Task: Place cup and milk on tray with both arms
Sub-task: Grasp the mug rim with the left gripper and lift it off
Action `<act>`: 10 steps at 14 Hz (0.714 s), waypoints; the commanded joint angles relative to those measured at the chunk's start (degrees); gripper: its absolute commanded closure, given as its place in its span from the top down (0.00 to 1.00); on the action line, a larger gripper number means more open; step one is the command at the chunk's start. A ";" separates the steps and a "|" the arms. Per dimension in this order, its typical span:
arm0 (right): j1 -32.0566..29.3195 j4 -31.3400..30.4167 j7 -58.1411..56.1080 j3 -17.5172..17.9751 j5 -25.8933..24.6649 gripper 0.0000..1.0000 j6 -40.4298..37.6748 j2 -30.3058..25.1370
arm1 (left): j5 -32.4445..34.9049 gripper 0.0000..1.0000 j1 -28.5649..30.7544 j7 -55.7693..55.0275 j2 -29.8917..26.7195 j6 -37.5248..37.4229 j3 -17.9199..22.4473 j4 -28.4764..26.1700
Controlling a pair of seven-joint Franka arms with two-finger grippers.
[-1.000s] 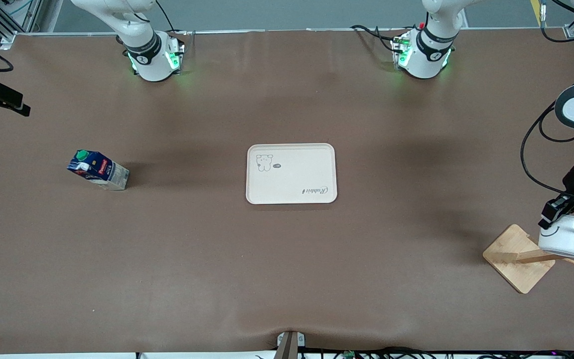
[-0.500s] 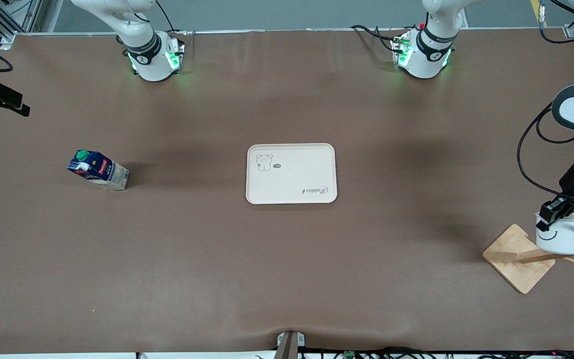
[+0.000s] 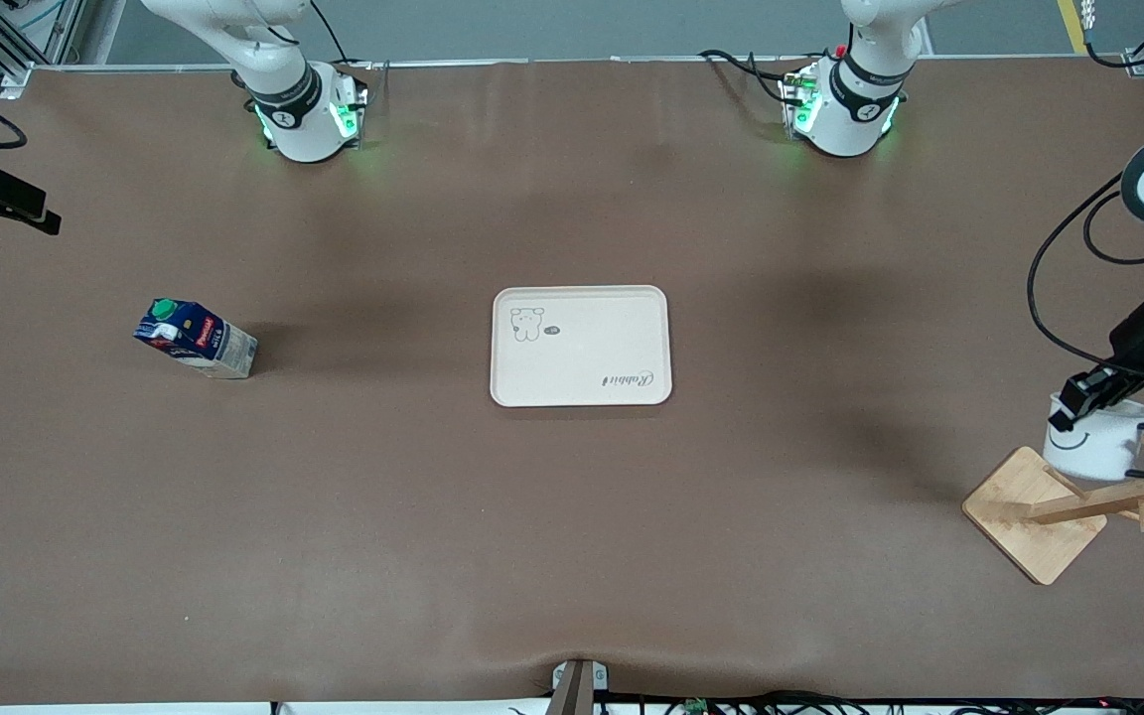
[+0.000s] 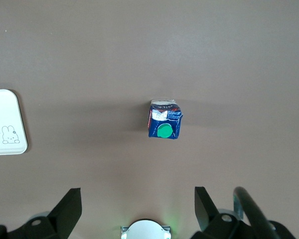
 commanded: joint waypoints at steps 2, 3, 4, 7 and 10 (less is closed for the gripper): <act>-0.95 0.63 -0.44 0.38 0.85 1.00 -0.16 0.33 | -1.39 0.00 0.57 -0.12 -4.14 -7.09 -1.20 -1.20; -0.95 0.63 -0.44 0.38 0.85 1.00 -0.16 0.33 | -1.39 0.00 0.66 -1.08 -4.58 -8.15 -2.16 -1.20; -0.95 0.63 -0.44 0.38 0.85 1.00 -0.16 0.33 | -1.39 0.00 0.57 -3.26 -5.28 -8.94 -3.04 -1.20; -0.95 0.63 -0.53 0.38 0.58 1.00 -0.16 1.64 | -0.52 0.00 0.49 -13.53 -5.20 -9.21 -8.92 -0.85; -1.74 0.63 -0.53 0.38 0.58 1.00 -0.07 2.27 | -0.43 0.00 0.40 -22.07 -4.50 -9.21 -14.72 -0.84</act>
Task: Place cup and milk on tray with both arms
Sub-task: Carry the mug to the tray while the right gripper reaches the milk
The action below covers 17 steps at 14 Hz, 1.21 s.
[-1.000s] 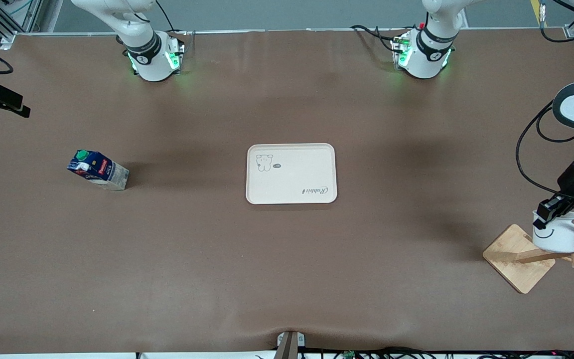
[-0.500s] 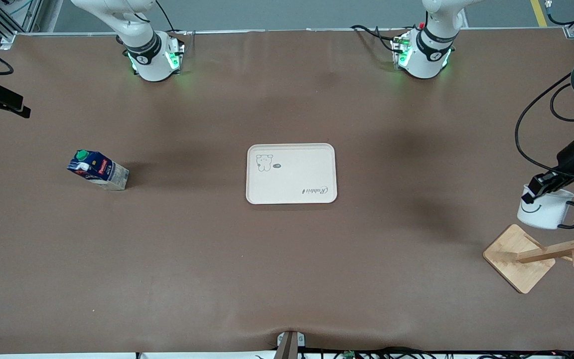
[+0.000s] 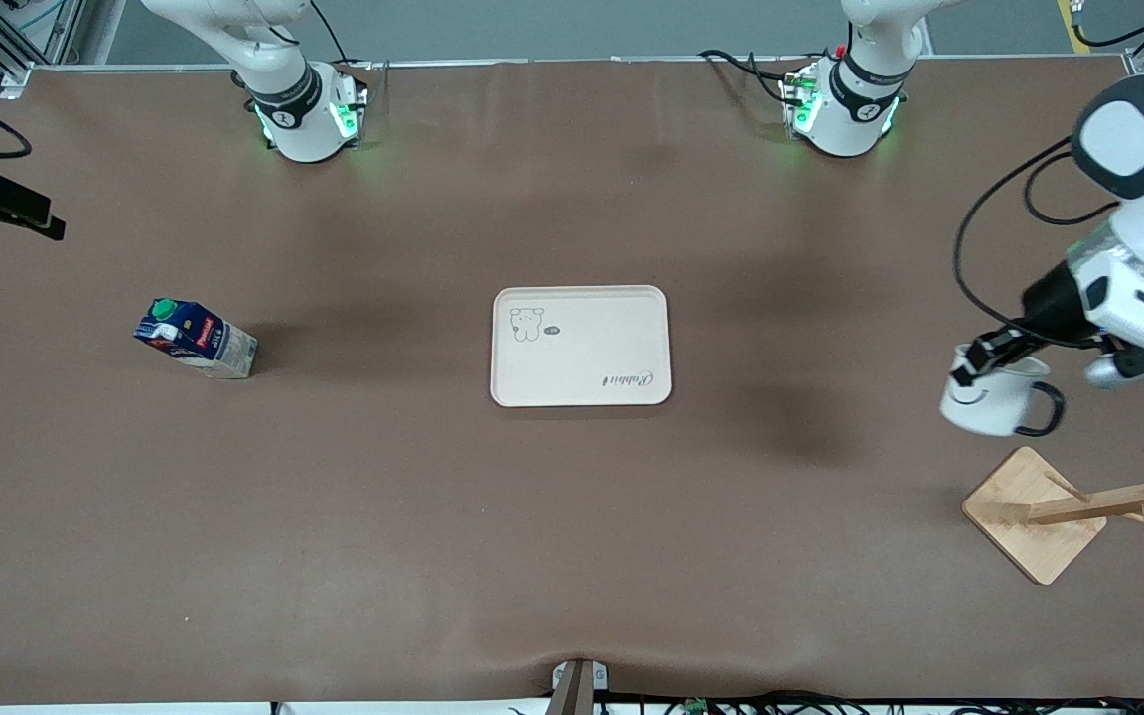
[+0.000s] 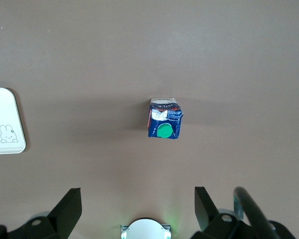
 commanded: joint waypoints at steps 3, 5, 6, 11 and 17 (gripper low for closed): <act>-2.24 0.57 -0.35 0.44 0.85 1.00 -0.17 1.44 | -0.33 0.00 0.09 -15.41 2.93 -0.13 -9.67 -0.17; -2.25 0.57 -0.35 0.53 0.94 1.00 -0.17 2.58 | -0.33 0.00 -2.79 -20.35 6.79 -0.12 -11.18 0.18; -2.07 0.57 -0.70 0.53 0.76 1.00 -0.08 3.28 | -0.42 0.00 -5.51 -22.11 8.98 -0.12 -11.18 0.44; -0.84 2.15 -0.70 0.79 0.67 1.00 1.15 6.27 | 0.80 0.00 -17.81 -39.04 22.86 -0.04 -10.75 8.68; -1.10 1.54 -0.27 0.71 1.99 1.00 2.21 11.81 | 15.66 0.00 -26.62 -62.02 36.50 -0.12 -10.74 17.22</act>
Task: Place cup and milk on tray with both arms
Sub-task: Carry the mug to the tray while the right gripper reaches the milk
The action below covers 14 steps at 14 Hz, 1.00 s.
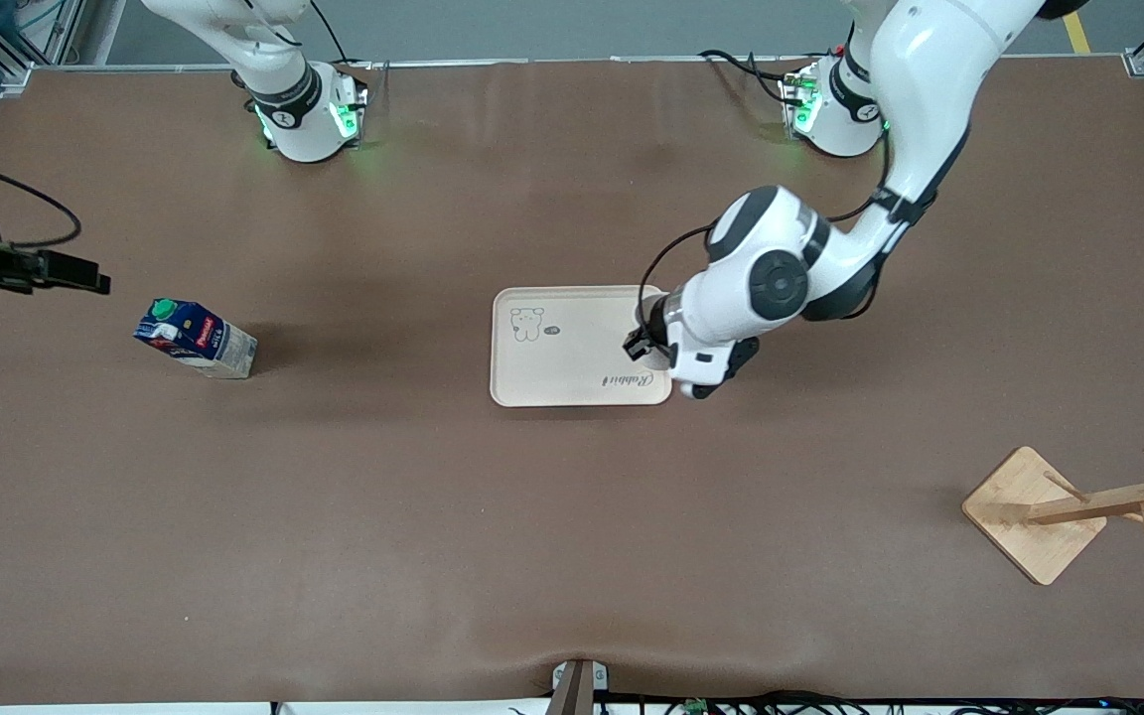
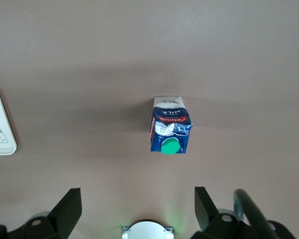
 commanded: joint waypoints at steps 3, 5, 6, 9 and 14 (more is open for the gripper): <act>-1.40 0.34 0.25 -0.12 1.21 1.00 -3.36 4.30 | 1.85 0.00 -1.61 -3.78 5.49 -0.94 0.18 3.62; -2.02 0.43 1.21 -0.29 0.78 1.00 -3.19 5.89 | 1.94 0.00 -1.70 -3.08 6.81 -1.20 0.09 3.44; -2.11 0.60 3.82 -0.21 0.25 1.00 -3.45 7.02 | 1.85 0.00 -1.79 -3.34 7.51 -1.20 0.09 3.44; -1.67 0.69 9.30 -0.20 0.51 1.00 -3.63 8.35 | 1.41 0.00 -2.32 -3.43 8.83 -1.20 0.01 3.27; -4.30 -0.79 8.60 -0.20 0.42 1.00 -1.45 11.78 | -1.49 0.15 -2.41 -3.52 9.54 -1.29 0.01 2.65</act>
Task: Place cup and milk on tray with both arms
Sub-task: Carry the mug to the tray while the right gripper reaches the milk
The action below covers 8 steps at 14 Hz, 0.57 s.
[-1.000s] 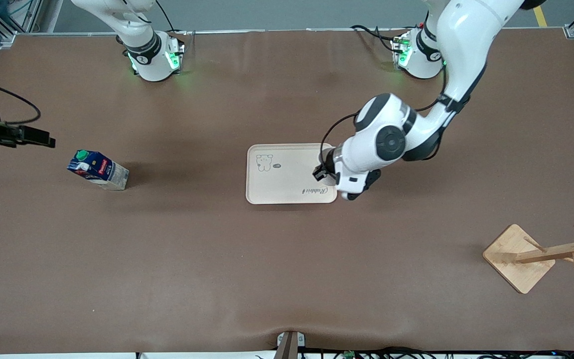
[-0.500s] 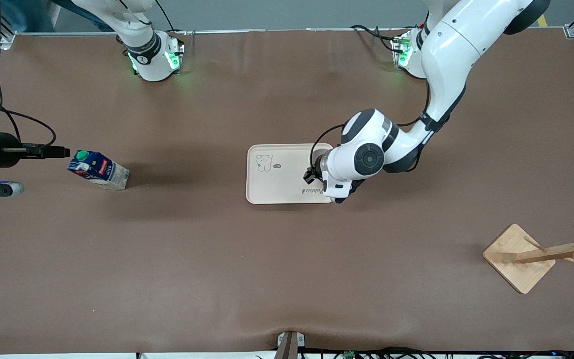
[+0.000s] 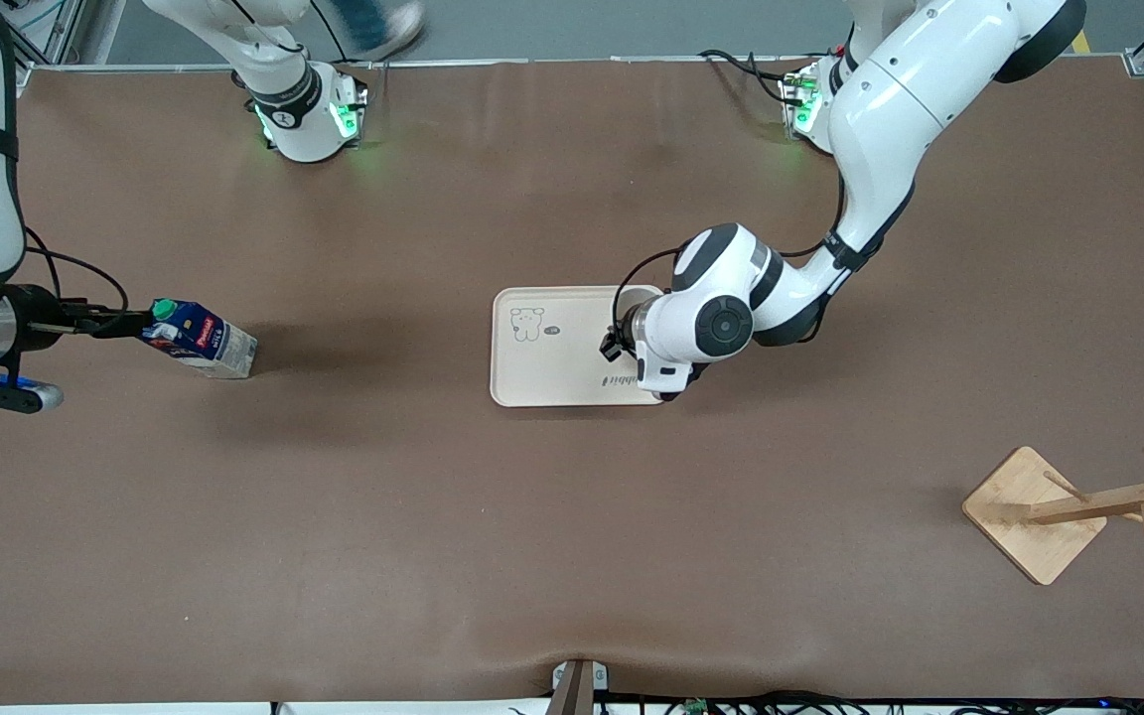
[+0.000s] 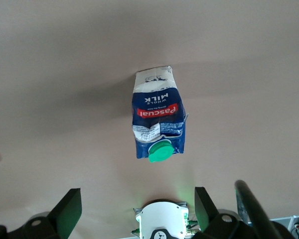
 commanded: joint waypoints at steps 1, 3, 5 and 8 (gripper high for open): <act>-2.06 -2.57 0.54 0.42 0.32 1.00 2.54 1.63 | -0.63 0.41 -0.39 -0.68 1.24 -0.29 0.04 0.65; -1.71 -7.05 0.54 0.41 0.14 1.00 6.06 0.06 | -0.55 1.00 -0.39 -0.68 1.15 -0.29 0.12 1.00; -1.80 -12.32 0.54 0.50 -0.65 1.00 11.32 -2.14 | -0.37 1.00 -0.30 -0.68 0.62 -0.29 0.12 1.88; -0.49 -19.35 0.54 0.59 -1.35 1.00 15.73 -6.35 | 0.16 1.00 0.32 -0.77 -0.96 -5.02 0.12 7.57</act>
